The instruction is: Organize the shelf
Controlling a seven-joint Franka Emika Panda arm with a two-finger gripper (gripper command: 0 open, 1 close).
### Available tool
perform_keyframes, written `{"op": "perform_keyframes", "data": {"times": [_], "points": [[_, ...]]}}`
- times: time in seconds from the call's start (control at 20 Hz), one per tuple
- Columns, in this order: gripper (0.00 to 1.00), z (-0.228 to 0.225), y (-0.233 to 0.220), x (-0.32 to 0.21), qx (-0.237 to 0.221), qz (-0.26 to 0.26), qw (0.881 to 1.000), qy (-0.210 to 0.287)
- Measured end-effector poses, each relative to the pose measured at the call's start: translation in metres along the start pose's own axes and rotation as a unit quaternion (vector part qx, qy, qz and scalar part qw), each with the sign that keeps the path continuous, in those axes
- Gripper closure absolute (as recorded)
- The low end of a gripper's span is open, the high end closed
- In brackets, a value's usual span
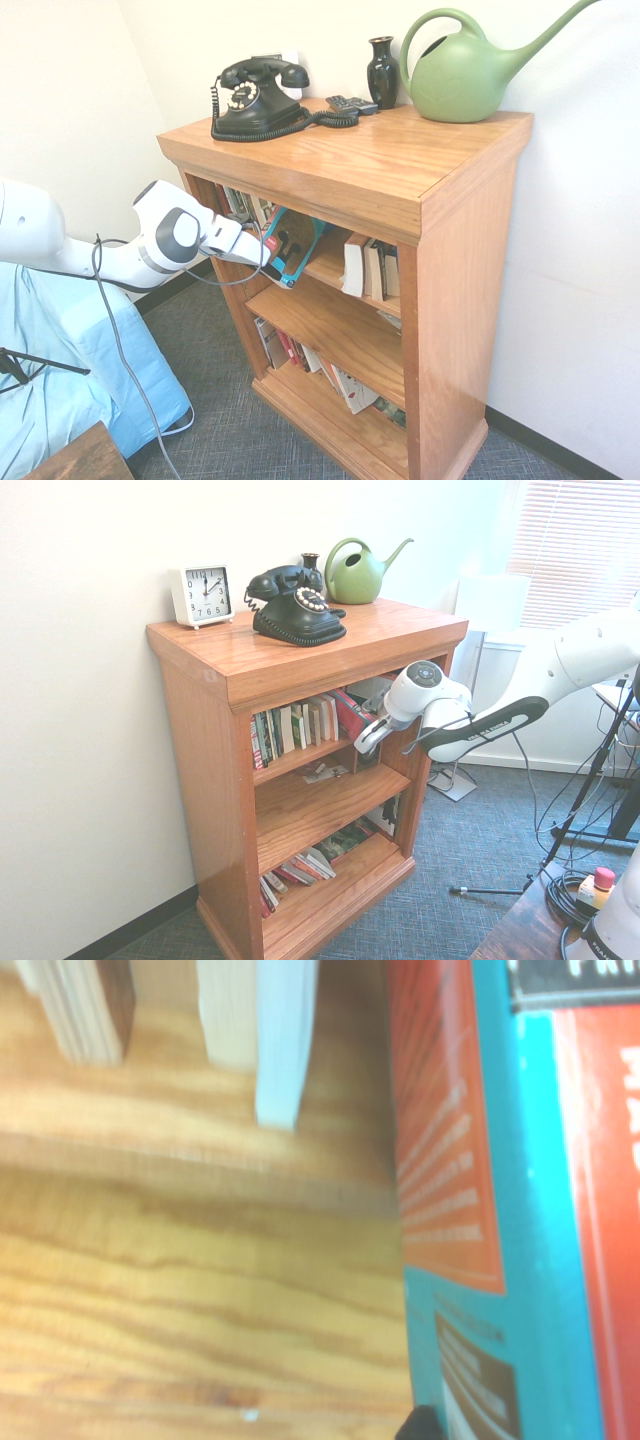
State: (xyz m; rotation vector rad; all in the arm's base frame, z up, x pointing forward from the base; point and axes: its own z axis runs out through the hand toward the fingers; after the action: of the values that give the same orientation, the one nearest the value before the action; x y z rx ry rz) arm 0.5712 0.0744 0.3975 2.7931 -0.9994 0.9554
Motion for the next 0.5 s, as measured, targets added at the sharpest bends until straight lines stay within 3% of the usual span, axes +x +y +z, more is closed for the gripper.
{"op": "perform_keyframes", "data": {"times": [0.5], "points": [[1.0, 0.006, -0.014, 0.019, 0.015, 0.01, 1.0, 0.014]]}}
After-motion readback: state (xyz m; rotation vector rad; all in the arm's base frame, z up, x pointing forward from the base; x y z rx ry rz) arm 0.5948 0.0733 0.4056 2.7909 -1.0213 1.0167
